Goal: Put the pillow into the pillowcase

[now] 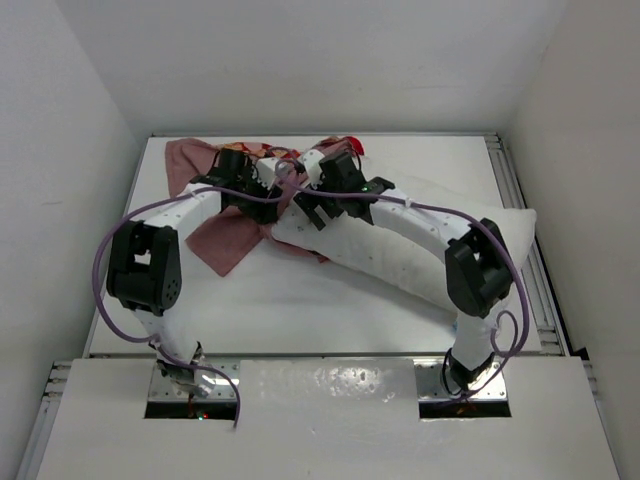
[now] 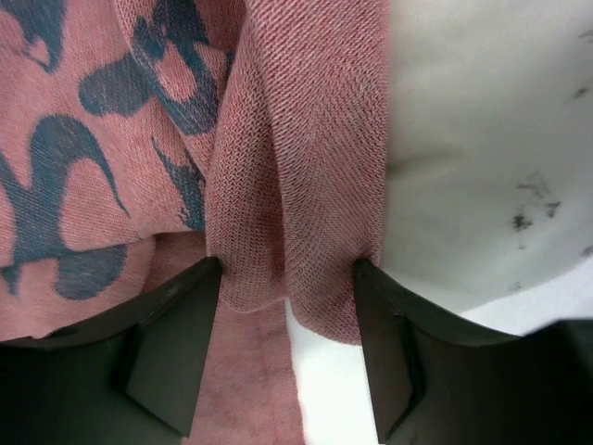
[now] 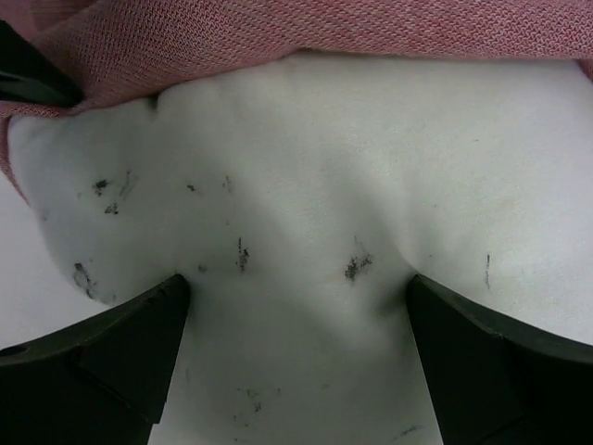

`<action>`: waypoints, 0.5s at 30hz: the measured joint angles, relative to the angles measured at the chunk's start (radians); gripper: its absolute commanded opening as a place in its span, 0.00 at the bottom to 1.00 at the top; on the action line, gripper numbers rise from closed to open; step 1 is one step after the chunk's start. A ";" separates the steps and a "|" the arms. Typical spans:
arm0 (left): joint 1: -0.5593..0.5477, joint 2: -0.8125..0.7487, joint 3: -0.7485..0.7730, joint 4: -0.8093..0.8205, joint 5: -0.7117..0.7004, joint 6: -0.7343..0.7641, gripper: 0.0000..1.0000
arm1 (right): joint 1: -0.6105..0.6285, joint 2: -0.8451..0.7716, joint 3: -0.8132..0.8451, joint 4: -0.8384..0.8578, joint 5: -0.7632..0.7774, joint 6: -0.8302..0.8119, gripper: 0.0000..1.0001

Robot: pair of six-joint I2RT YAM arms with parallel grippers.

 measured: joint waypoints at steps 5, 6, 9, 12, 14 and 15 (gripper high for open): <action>-0.002 0.000 -0.106 0.116 0.019 -0.064 0.00 | 0.009 0.055 0.045 0.007 0.059 0.011 0.24; -0.009 0.000 -0.120 0.140 0.023 -0.072 0.00 | 0.005 0.067 0.058 0.010 0.062 0.022 0.12; -0.036 0.000 -0.134 0.185 0.047 -0.111 0.00 | -0.020 0.076 0.061 0.031 0.042 0.084 0.00; -0.047 0.000 -0.108 0.178 0.090 -0.118 0.00 | -0.067 0.072 0.054 0.055 -0.001 0.150 0.00; -0.043 0.003 -0.024 0.088 0.138 -0.078 0.00 | -0.107 0.069 0.039 0.081 -0.024 0.197 0.00; -0.041 0.003 0.028 0.037 0.167 -0.033 0.00 | -0.125 0.067 0.034 0.094 -0.031 0.220 0.00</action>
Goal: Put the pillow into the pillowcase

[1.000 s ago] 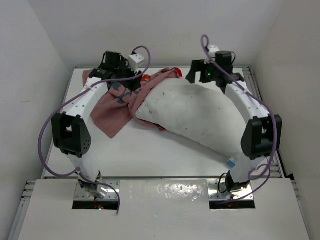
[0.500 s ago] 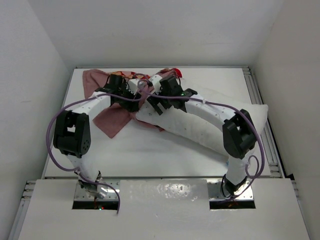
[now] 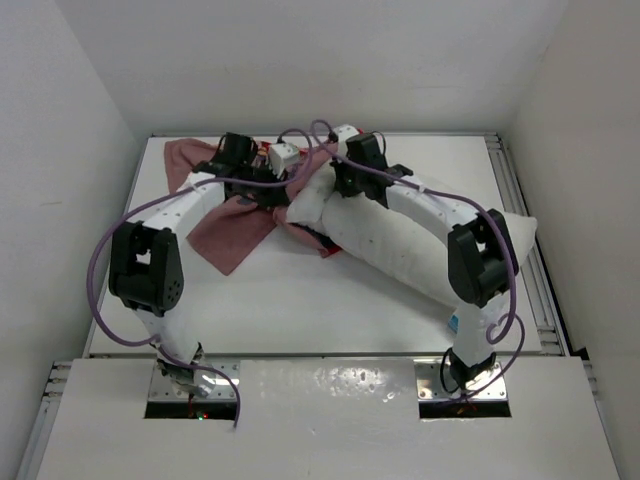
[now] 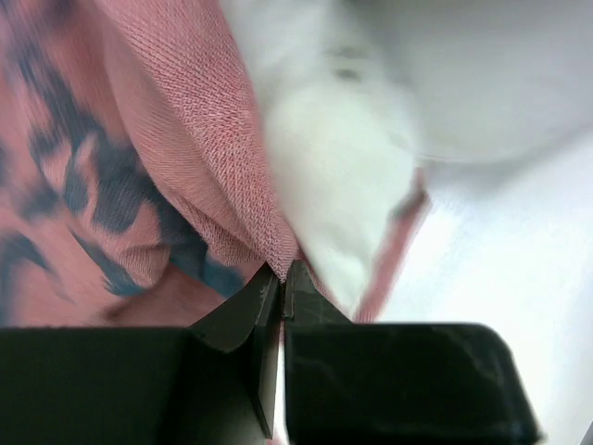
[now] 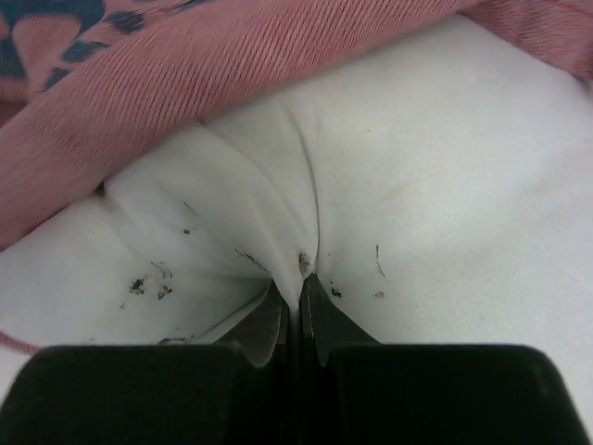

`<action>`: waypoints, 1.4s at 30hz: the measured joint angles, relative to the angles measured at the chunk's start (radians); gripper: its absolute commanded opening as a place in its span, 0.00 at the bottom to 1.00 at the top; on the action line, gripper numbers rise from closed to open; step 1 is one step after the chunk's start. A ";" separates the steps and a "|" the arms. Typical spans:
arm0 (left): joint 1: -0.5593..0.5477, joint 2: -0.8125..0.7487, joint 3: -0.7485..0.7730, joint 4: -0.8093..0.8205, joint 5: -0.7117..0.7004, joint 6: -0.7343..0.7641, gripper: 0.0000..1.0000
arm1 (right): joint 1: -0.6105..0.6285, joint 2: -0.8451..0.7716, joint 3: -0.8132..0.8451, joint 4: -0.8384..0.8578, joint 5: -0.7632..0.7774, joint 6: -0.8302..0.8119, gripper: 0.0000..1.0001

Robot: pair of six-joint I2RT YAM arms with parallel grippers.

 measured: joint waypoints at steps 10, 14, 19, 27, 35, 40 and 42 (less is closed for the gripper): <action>-0.018 -0.015 0.369 -0.445 0.269 0.448 0.00 | -0.135 0.051 0.086 0.076 -0.013 0.274 0.00; -0.023 0.003 0.400 -0.457 0.334 0.404 0.00 | -0.108 0.103 0.129 0.081 -0.009 0.328 0.00; -0.021 0.033 0.431 -0.201 0.451 0.024 0.00 | -0.072 0.117 0.146 0.105 0.030 0.351 0.00; -0.041 0.056 0.414 0.110 0.361 -0.274 0.54 | -0.103 0.060 0.039 0.229 -0.099 0.321 0.60; -0.101 0.053 0.395 -0.065 -0.002 -0.092 0.83 | -0.144 -0.153 -0.277 0.315 -0.447 0.274 0.71; -0.108 0.053 0.395 -0.064 -0.164 -0.047 0.25 | -0.283 -0.201 -0.253 0.309 -0.492 0.322 0.38; -0.124 0.053 0.388 -0.029 -0.235 -0.029 0.28 | -0.333 -0.179 -0.205 0.294 -0.482 0.358 0.74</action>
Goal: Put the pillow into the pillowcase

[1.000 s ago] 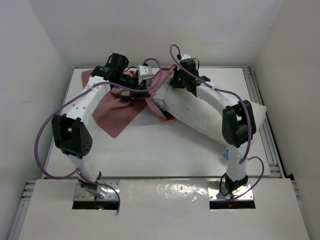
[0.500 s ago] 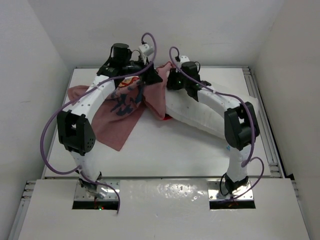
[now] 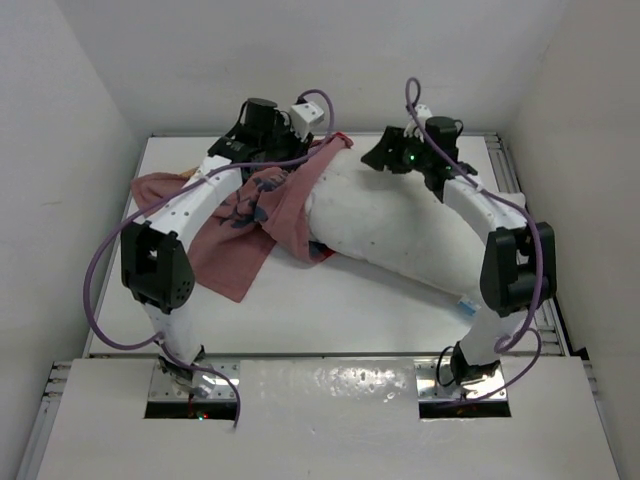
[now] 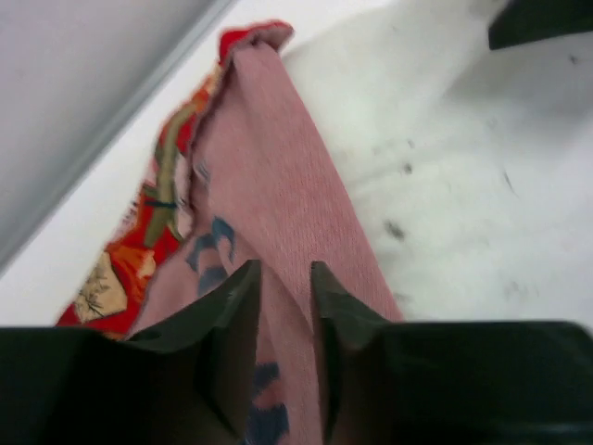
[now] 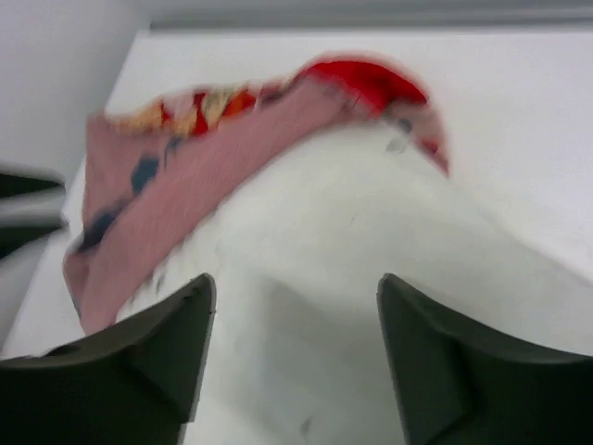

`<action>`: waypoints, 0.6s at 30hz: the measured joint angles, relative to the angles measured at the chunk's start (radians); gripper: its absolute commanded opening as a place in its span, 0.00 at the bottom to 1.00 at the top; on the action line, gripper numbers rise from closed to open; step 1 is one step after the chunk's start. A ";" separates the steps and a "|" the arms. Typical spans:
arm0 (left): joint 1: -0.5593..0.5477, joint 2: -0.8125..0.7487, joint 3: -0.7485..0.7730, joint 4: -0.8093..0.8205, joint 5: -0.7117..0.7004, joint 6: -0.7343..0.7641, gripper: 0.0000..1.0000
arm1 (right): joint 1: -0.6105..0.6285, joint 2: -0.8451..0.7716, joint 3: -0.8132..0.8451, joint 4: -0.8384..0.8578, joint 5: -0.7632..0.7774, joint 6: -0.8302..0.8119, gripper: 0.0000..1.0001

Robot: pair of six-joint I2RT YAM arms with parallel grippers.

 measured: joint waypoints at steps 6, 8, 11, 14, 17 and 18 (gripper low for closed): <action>-0.085 0.013 -0.085 0.186 -0.132 0.039 0.90 | -0.058 0.230 0.300 -0.079 0.045 0.042 0.99; -0.105 0.035 -0.106 0.246 -0.159 0.038 0.94 | -0.063 0.330 0.407 -0.114 0.044 0.051 0.99; -0.130 0.089 -0.132 0.339 -0.194 0.037 0.94 | -0.068 0.478 0.542 -0.205 -0.010 0.039 0.99; -0.137 0.139 -0.137 0.397 -0.241 0.035 0.92 | -0.062 0.552 0.555 -0.317 -0.072 -0.045 0.99; -0.135 0.173 -0.137 0.419 -0.305 0.018 0.85 | -0.046 0.547 0.507 -0.363 -0.114 -0.151 0.83; -0.134 0.180 -0.132 0.416 -0.319 0.011 0.84 | -0.040 0.536 0.489 -0.362 -0.132 -0.177 0.57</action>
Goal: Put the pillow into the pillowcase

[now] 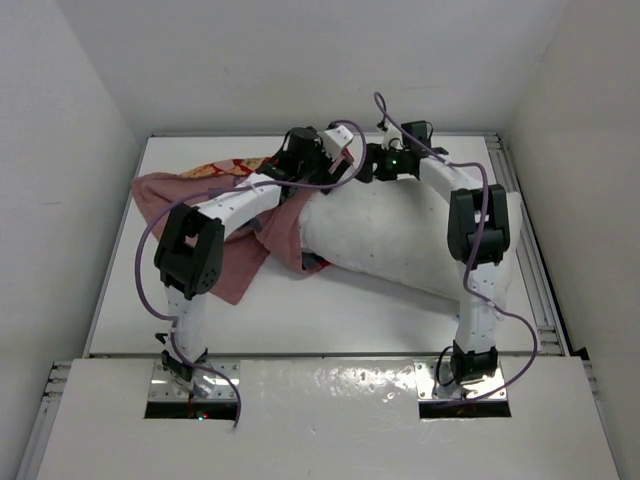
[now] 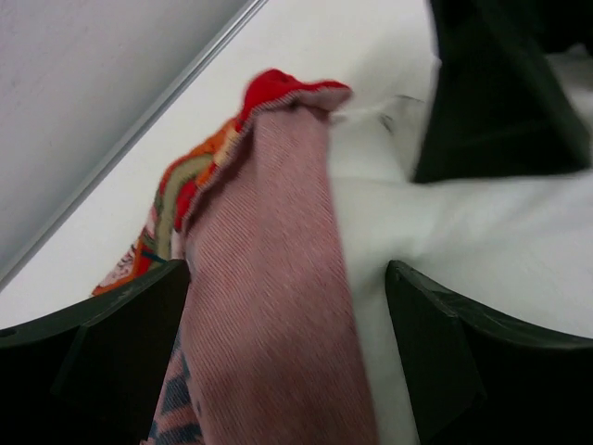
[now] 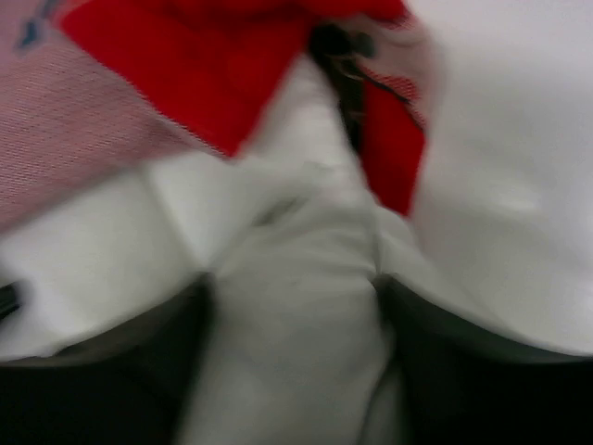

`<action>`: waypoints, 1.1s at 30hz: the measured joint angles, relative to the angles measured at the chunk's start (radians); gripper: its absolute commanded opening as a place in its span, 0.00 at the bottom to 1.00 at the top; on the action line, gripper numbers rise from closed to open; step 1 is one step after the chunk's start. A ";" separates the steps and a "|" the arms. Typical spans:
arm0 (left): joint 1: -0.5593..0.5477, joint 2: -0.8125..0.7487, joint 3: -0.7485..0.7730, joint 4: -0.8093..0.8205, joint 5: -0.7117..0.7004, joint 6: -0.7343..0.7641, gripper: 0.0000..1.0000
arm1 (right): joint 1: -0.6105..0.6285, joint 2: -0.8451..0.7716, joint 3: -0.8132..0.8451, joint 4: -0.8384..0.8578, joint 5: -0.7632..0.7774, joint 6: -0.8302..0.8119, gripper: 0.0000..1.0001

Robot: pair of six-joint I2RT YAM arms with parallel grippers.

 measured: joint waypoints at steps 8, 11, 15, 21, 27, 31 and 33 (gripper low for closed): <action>0.000 0.045 0.161 -0.146 -0.005 -0.008 0.80 | 0.026 -0.189 -0.212 0.019 -0.124 -0.080 0.00; 0.001 0.045 0.176 -0.201 0.003 0.020 0.76 | 0.032 -0.266 -0.331 0.071 -0.134 -0.067 0.00; 0.002 0.053 0.175 -0.297 0.035 0.046 0.75 | 0.035 -0.336 -0.430 0.118 -0.134 -0.040 0.00; 0.002 0.057 0.180 -0.361 0.124 0.048 0.00 | 0.041 -0.348 -0.443 0.145 -0.124 -0.026 0.00; 0.002 0.098 0.285 -0.453 0.197 0.055 0.00 | 0.068 -0.380 -0.441 0.109 -0.060 -0.093 0.00; 0.011 0.142 0.483 -0.510 0.232 0.029 0.00 | 0.141 -0.472 -0.441 0.057 0.042 -0.225 0.00; 0.011 0.151 0.577 -0.518 0.254 0.022 0.00 | 0.183 -0.528 -0.441 0.053 0.089 -0.277 0.00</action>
